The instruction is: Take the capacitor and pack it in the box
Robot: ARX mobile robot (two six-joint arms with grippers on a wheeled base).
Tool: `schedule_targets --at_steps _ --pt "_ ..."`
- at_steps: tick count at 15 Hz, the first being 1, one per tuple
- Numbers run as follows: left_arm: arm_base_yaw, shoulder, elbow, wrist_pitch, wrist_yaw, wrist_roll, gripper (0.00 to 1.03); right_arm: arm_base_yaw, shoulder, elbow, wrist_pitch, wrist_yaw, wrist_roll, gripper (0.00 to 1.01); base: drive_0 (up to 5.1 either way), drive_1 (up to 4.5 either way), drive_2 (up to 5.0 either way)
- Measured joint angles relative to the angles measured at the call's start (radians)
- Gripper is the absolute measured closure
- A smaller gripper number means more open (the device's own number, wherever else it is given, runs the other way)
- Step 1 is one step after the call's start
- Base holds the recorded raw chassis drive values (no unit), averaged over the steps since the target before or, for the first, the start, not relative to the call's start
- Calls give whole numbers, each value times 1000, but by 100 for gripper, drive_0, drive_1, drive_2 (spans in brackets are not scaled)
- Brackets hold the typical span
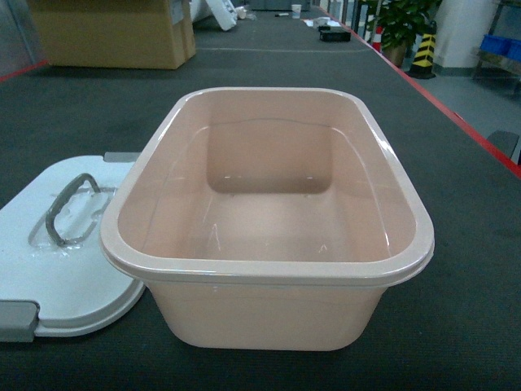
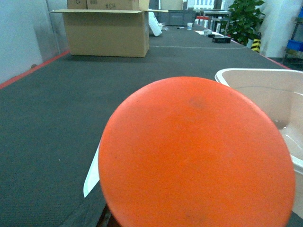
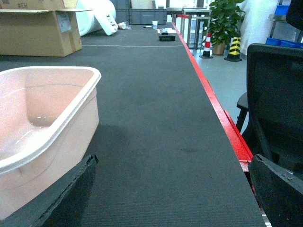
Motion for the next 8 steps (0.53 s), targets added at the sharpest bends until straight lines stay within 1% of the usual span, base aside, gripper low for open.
schedule_targets --at_steps 2,3,4,5,6,7,8 --pt "0 0 0 0 0 0 59 0 0 0 0 0 0 3 0 0 0" --pt "-37 35 0 72 -95 19 59 0 0 0 0 0 0 3 0 0 0" --pt "-117 261 11 340 -250 44 59 0 0 0 0 -1 0 3 0 0 0" --pt "-124 360 17 420 -264 47 59 0 0 0 1 -1 0 3 0 0 0" --pt "-144 592 56 607 -294 45 59 0 0 0 0 0 0 3 0 0 0" --pt "-209 830 161 800 -306 35 59 0 0 0 0 -1 0 3 0 0 0" --pt "-278 1006 278 927 -308 27 59 0 0 0 0 0 0 3 0 0 0"
